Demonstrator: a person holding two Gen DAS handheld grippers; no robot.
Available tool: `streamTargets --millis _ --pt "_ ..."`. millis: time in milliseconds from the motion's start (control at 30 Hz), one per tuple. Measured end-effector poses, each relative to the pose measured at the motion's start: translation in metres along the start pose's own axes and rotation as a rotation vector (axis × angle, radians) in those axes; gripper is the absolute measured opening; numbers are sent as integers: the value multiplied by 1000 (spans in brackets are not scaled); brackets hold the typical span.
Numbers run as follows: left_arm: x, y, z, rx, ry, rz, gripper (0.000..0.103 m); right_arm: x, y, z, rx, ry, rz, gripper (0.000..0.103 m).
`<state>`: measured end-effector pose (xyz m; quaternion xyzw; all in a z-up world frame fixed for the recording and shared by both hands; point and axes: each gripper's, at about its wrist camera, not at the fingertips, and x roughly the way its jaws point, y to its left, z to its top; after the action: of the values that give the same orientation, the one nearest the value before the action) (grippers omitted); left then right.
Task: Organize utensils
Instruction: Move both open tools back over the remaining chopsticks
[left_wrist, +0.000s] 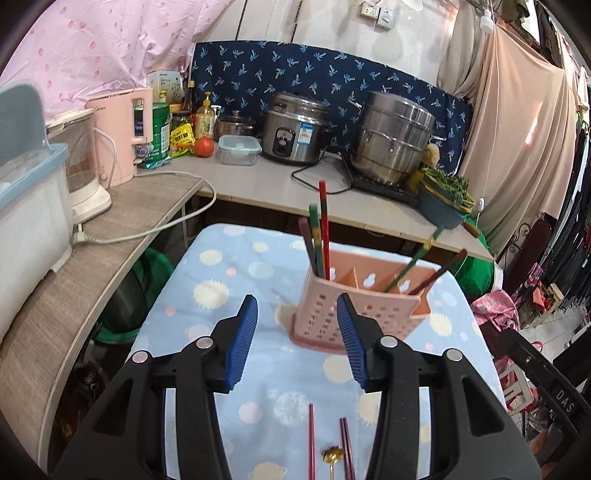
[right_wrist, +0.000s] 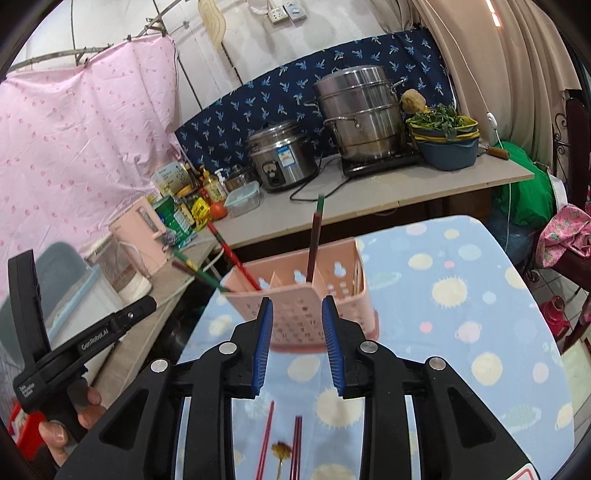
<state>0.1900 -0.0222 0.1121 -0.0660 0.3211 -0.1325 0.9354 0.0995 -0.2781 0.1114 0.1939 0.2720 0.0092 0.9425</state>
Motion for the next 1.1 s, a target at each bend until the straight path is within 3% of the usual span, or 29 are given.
streamTargets --millis 233,733,1100 --pt "-8 5 -41 22 51 14 43 -6 0 -56 -42 107 -15 27" --pt "-6 22 -144 50 246 38 43 -7 -6 -162 -74 322 -45 27" --pt "-11 16 -189 83 340 18 43 -19 11 -213 -156 409 -42 27"
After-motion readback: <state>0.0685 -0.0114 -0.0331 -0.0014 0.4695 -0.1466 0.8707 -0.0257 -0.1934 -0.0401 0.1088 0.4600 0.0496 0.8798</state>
